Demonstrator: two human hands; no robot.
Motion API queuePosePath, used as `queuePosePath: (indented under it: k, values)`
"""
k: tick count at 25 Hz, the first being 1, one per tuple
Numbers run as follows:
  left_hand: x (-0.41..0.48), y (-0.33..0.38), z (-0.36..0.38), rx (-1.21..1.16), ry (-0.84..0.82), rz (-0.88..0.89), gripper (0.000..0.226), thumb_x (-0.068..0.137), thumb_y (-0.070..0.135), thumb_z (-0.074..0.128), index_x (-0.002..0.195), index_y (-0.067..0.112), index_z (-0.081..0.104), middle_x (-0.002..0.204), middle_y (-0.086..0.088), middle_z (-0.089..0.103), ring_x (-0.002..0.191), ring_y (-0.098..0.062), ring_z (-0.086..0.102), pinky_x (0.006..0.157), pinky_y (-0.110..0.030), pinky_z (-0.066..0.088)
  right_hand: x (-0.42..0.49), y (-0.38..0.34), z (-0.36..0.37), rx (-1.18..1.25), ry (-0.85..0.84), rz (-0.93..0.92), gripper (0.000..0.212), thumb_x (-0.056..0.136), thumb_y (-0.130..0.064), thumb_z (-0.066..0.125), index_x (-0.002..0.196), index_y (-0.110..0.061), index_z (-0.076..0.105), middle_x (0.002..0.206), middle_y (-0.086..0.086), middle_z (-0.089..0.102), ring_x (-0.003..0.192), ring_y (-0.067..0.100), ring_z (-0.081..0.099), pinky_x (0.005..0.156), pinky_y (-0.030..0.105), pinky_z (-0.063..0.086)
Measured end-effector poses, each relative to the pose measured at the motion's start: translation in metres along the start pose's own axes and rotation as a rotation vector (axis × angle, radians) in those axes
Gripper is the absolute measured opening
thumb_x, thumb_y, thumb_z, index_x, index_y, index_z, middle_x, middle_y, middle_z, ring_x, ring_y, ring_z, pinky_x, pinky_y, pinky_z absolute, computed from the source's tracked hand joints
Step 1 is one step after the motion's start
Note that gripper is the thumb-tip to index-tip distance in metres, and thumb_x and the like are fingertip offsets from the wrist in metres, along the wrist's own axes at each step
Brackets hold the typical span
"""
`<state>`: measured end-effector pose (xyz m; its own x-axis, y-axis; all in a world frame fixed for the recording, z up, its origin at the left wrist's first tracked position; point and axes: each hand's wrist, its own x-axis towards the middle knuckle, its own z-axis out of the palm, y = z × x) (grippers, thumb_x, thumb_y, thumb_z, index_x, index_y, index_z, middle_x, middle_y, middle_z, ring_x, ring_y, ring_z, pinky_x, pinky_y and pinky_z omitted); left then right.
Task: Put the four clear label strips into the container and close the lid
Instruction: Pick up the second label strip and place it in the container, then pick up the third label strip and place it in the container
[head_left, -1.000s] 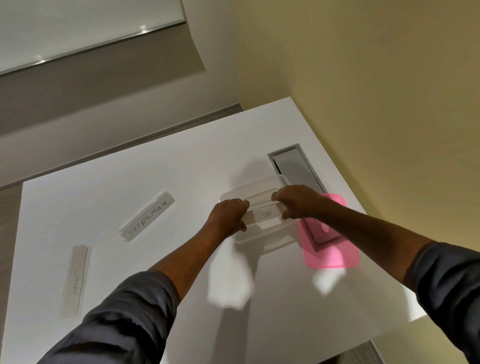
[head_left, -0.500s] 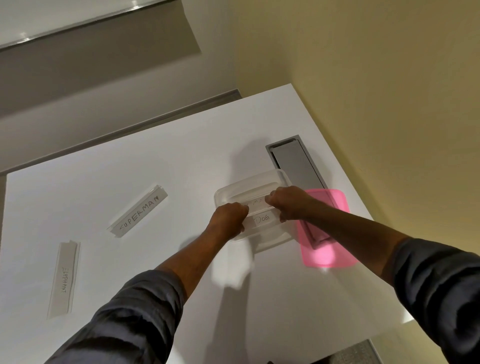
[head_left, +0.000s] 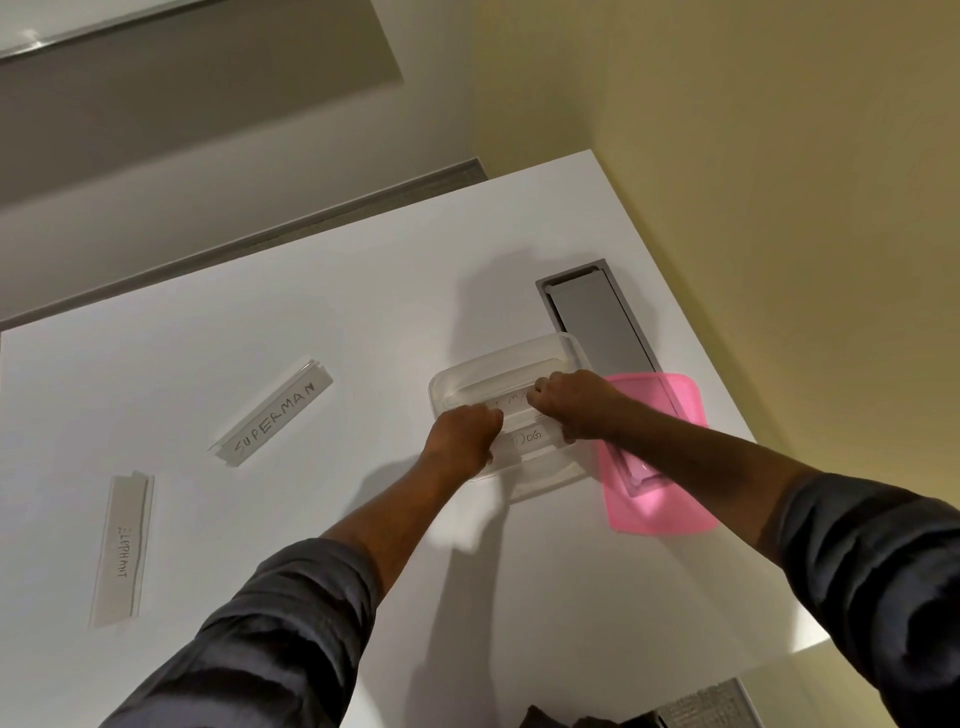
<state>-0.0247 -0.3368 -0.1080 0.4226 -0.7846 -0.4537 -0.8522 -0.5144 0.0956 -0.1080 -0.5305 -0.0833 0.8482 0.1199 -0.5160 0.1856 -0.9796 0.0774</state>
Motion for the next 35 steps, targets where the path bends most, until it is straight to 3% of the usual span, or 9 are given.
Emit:
queuePosePath:
  k: [3,7,12,16,19,22,24,27,35]
  values:
    - [-0.003,0.003,0.004,0.019,0.022,-0.014,0.037,0.087,0.019,0.084,0.118,0.01,0.066,0.113,-0.009,0.074,0.102,-0.029,0.075,0.078,-0.037,0.06,-0.001,-0.002,0.002,-0.035,0.024,0.005,0.045,0.087,-0.001,0.073,0.129,-0.009,0.058,0.12,0.011,0.068,0.108,0.029,0.068,0.072,0.037,0.05]
    - [-0.006,0.002,0.003,0.045,0.051,-0.011,0.04,0.085,0.022,0.086,0.119,0.011,0.067,0.111,-0.008,0.075,0.099,-0.028,0.076,0.075,-0.037,0.059,-0.003,-0.003,0.002,-0.001,0.041,0.021,0.04,0.09,0.004,0.064,0.128,-0.008,0.059,0.12,0.012,0.067,0.109,0.029,0.067,0.076,0.039,0.055]
    - [-0.019,-0.004,-0.005,-0.058,0.122,0.028,0.045,0.09,0.026,0.084,0.126,0.011,0.063,0.116,-0.01,0.073,0.106,-0.032,0.072,0.08,-0.042,0.061,-0.008,-0.005,-0.009,0.141,0.085,0.064,0.051,0.083,-0.014,0.084,0.128,-0.01,0.062,0.117,0.009,0.068,0.107,0.028,0.069,0.078,0.038,0.058]
    - [-0.047,-0.015,-0.016,-0.261,0.345,0.031,0.04,0.096,0.026,0.077,0.133,0.015,0.064,0.121,-0.006,0.074,0.111,-0.029,0.069,0.084,-0.044,0.061,-0.01,-0.009,-0.028,0.331,0.215,0.153,0.044,0.085,-0.029,0.086,0.123,-0.013,0.068,0.115,0.005,0.072,0.102,0.026,0.072,0.083,0.04,0.059]
    - [-0.073,-0.032,-0.027,-0.392,0.484,-0.061,0.02,0.099,0.023,0.072,0.118,0.015,0.072,0.107,-0.004,0.076,0.1,-0.029,0.069,0.079,-0.043,0.058,-0.006,-0.023,-0.048,0.449,0.345,0.192,0.028,0.091,-0.033,0.08,0.114,-0.018,0.071,0.109,0.002,0.074,0.096,0.024,0.072,0.078,0.03,0.046]
    - [-0.099,-0.058,-0.03,-0.43,0.557,-0.182,0.01,0.102,0.021,0.067,0.105,0.014,0.073,0.092,-0.003,0.074,0.09,-0.028,0.068,0.072,-0.041,0.056,0.007,-0.048,-0.075,0.509,0.419,0.167,0.023,0.093,-0.031,0.078,0.11,-0.016,0.073,0.102,0.001,0.074,0.088,0.022,0.07,0.072,0.029,0.042]
    - [-0.114,-0.079,-0.027,-0.472,0.562,-0.264,0.011,0.102,0.023,0.066,0.105,0.015,0.073,0.092,-0.001,0.073,0.09,-0.026,0.067,0.073,-0.041,0.057,0.019,-0.068,-0.093,0.546,0.446,0.133,0.021,0.094,-0.029,0.077,0.11,-0.014,0.073,0.098,0.002,0.072,0.084,0.021,0.067,0.071,0.028,0.042]
    - [-0.139,-0.117,-0.017,-0.55,0.567,-0.405,0.011,0.101,0.026,0.067,0.103,0.017,0.073,0.094,0.001,0.074,0.09,-0.023,0.069,0.076,-0.042,0.059,0.042,-0.099,-0.117,0.581,0.457,0.087,0.022,0.096,-0.028,0.076,0.111,-0.013,0.074,0.097,0.003,0.071,0.086,0.023,0.066,0.075,0.034,0.052]
    - [-0.199,-0.214,0.022,-0.684,0.598,-0.683,0.009,0.097,0.014,0.067,0.099,0.01,0.075,0.11,-0.009,0.081,0.102,-0.032,0.075,0.08,-0.041,0.064,0.112,-0.167,-0.151,0.665,0.396,0.058,0.02,0.095,-0.027,0.075,0.109,-0.012,0.074,0.099,0.005,0.071,0.09,0.026,0.067,0.082,0.041,0.056]
